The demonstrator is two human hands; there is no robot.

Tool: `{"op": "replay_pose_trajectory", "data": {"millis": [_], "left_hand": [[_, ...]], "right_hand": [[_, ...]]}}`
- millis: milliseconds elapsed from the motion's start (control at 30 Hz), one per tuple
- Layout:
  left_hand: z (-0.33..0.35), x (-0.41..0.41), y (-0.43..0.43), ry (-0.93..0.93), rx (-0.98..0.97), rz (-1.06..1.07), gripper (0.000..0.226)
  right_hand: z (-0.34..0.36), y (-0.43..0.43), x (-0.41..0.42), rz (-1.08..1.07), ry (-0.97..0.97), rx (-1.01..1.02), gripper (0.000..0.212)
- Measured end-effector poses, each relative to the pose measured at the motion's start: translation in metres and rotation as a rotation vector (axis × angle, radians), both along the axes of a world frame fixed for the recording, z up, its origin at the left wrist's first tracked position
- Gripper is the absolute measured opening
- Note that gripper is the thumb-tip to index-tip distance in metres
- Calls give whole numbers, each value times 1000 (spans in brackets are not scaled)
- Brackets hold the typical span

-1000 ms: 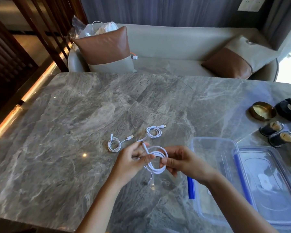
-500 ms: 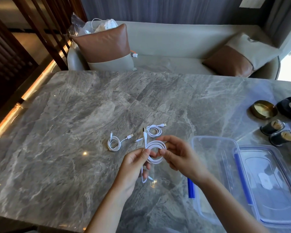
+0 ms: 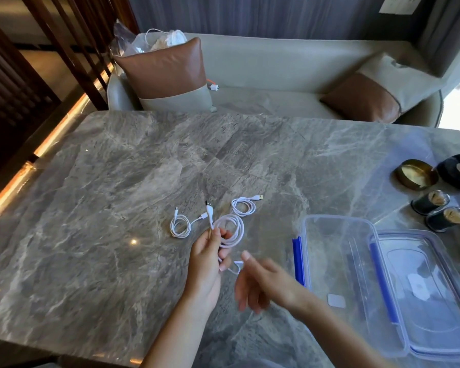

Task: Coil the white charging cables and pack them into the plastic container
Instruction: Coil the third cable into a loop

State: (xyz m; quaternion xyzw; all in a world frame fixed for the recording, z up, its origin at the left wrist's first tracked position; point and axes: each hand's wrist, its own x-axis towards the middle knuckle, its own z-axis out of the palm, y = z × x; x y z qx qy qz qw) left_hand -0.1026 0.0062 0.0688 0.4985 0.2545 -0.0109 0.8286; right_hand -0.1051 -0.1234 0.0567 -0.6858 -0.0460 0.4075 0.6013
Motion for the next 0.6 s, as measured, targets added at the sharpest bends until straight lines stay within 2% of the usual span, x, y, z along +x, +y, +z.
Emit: {"op": "replay_pose_trajectory", "data": {"millis": [33,100,200,267,333,500,600], "left_hand": [[1,1,0,-1,-30,11,25],[2,0,-2,3,-21,-17,25],[-2,-5,-3,5,114,-127,25],[-6,-7,-1,-6,242,-182,26],[-10,-8,3,-23,368,-228,27],[-13,-8,6,-58,592,-373,28],[-16,-11,7,-46,696,-447,30]], "right_hand": [[-4,3,-6,56,82,-1,64],[-12,10,-15,-57,226,58,55],[-17,18,-15,-526,496,345,35],[-19,17,-8,-780,561,484,28],[-18,12,-2,-859,441,476,26],[-13,5,1,-813,30,215,30],[-10,-3,10,-864,-157,145,28]]}}
